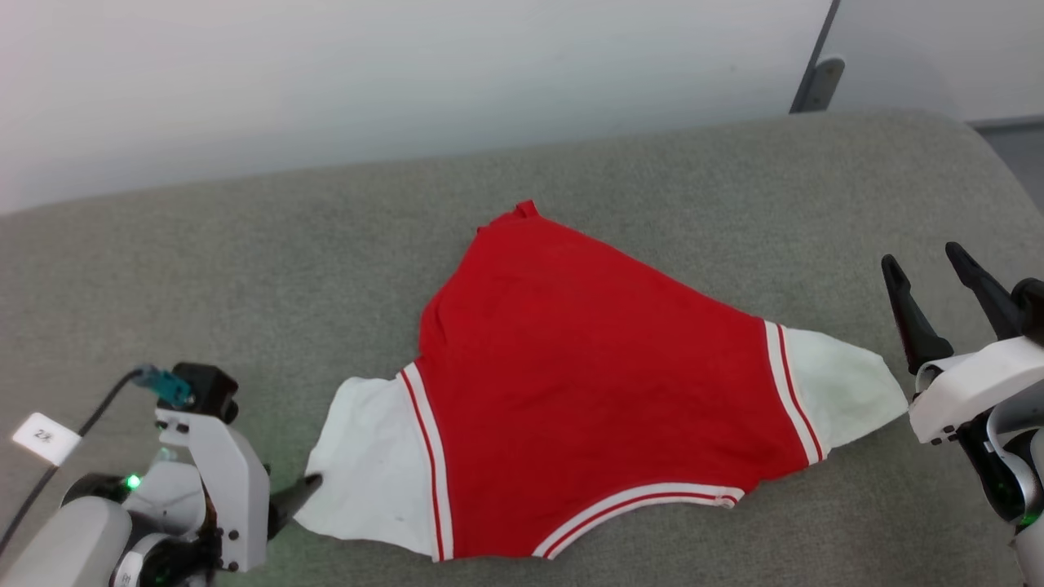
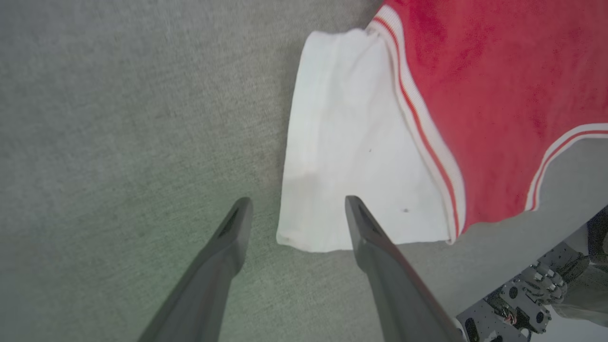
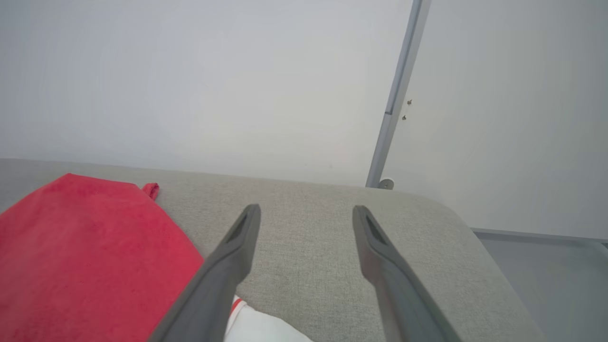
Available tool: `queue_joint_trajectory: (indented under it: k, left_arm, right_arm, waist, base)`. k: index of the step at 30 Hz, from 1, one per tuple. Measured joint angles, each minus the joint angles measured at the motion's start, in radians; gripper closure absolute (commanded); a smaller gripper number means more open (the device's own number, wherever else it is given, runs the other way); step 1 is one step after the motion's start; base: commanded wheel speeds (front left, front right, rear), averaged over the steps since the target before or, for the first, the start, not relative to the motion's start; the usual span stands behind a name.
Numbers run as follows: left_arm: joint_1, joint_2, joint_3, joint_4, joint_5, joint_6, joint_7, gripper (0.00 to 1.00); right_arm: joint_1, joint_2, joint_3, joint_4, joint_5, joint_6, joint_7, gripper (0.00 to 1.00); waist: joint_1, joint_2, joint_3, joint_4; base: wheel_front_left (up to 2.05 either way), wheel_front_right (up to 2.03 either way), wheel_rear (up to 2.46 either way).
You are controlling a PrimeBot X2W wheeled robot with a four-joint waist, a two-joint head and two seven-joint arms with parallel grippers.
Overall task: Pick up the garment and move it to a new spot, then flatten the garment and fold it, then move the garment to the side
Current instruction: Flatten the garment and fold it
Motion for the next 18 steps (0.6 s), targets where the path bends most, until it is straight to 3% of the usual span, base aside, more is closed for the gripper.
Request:
queue_joint_trajectory:
  k: [9,18]
  left_arm:
    - [-0.053,-0.018,-0.034,0.142,0.009,-0.015,0.023,0.00]
    - [-0.096,-0.054,-0.045,0.254,-0.018,-0.030,0.041,0.02]
  right_arm:
    - [0.070,0.072,-0.114,-0.148,-0.079,0.000,0.081,0.00]
    - [0.110,0.096,-0.168,-0.239,-0.114,0.000,0.152,0.00]
  waist:
    - [0.0000,0.0000,0.065,-0.023]
    - [0.0001,0.0000,0.082,-0.029]
  base:
    - [0.00,0.00,0.00]
    - [0.00,0.00,0.00]
